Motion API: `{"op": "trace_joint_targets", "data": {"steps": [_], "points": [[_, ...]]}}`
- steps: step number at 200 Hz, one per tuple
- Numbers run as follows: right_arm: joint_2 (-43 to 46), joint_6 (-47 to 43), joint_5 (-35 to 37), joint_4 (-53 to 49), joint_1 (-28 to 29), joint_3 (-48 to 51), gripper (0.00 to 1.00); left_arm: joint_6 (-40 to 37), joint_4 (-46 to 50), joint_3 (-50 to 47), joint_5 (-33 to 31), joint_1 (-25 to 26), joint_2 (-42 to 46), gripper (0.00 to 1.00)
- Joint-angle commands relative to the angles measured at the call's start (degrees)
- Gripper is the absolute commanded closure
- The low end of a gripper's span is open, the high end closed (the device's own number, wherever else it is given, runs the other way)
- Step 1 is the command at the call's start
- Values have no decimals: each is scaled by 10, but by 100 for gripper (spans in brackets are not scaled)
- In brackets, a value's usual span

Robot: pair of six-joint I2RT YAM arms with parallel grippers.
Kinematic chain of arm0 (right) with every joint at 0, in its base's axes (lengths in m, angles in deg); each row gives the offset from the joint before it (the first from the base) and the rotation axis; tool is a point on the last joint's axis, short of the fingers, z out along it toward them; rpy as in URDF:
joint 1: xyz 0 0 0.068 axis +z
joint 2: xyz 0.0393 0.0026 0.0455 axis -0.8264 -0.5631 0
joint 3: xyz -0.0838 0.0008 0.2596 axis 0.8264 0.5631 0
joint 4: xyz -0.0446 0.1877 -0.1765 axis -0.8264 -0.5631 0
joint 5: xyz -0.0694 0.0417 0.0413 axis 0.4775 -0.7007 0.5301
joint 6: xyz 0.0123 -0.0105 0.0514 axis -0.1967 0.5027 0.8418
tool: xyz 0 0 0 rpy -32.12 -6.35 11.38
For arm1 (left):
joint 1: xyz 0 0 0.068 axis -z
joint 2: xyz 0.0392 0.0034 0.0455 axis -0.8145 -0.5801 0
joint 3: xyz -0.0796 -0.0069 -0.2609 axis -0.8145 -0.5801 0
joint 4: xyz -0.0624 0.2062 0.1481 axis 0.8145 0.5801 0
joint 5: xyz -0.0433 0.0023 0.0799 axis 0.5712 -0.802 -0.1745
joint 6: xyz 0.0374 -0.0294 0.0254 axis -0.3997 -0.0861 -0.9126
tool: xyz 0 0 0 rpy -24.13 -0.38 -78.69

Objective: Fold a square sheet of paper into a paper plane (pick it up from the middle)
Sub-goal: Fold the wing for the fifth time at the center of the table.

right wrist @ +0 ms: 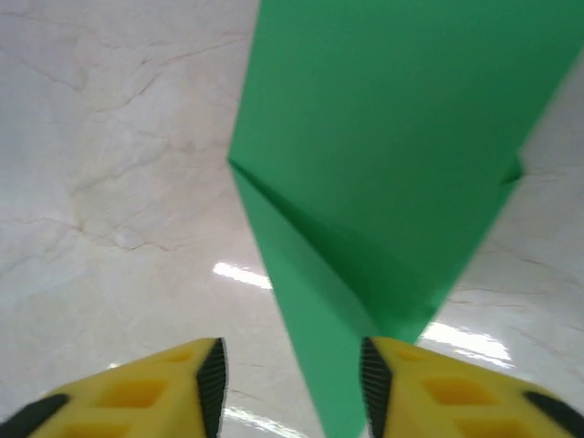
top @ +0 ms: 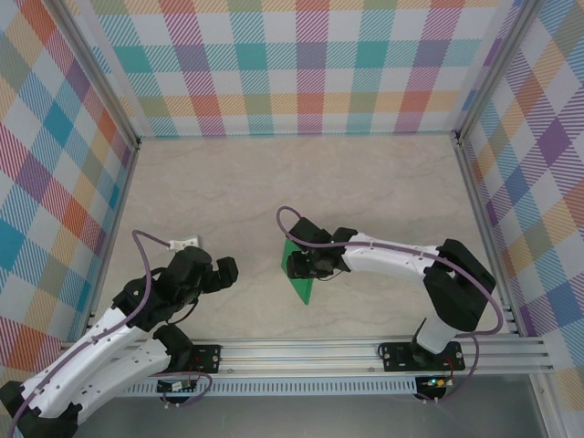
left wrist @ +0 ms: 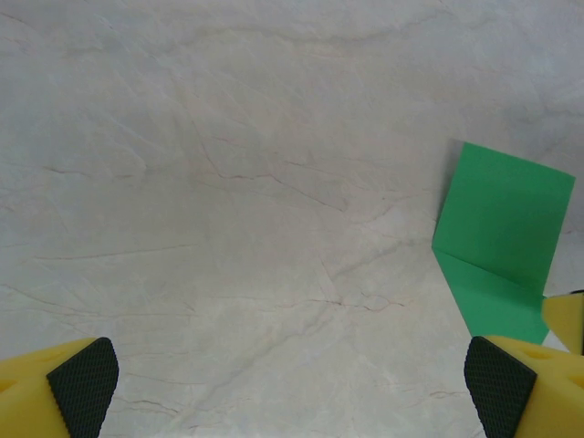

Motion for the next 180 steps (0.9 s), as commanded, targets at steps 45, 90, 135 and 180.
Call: {"op": "trace_joint_targets", "data": {"steps": [45,90,135,180], "points": [[-38,11,-97,81,-38,36,79,40,-84,-57,116,-6,19,0],[-4,-10,-142,120,-64,72,77,51,-155,-75,171,-6,-46,1],[-8,-10,-168,155,-99,105,76,64,-230,-83,204,-6,-109,4],[-16,5,-181,204,-113,142,77,72,-290,-82,226,-6,-178,12]]}}
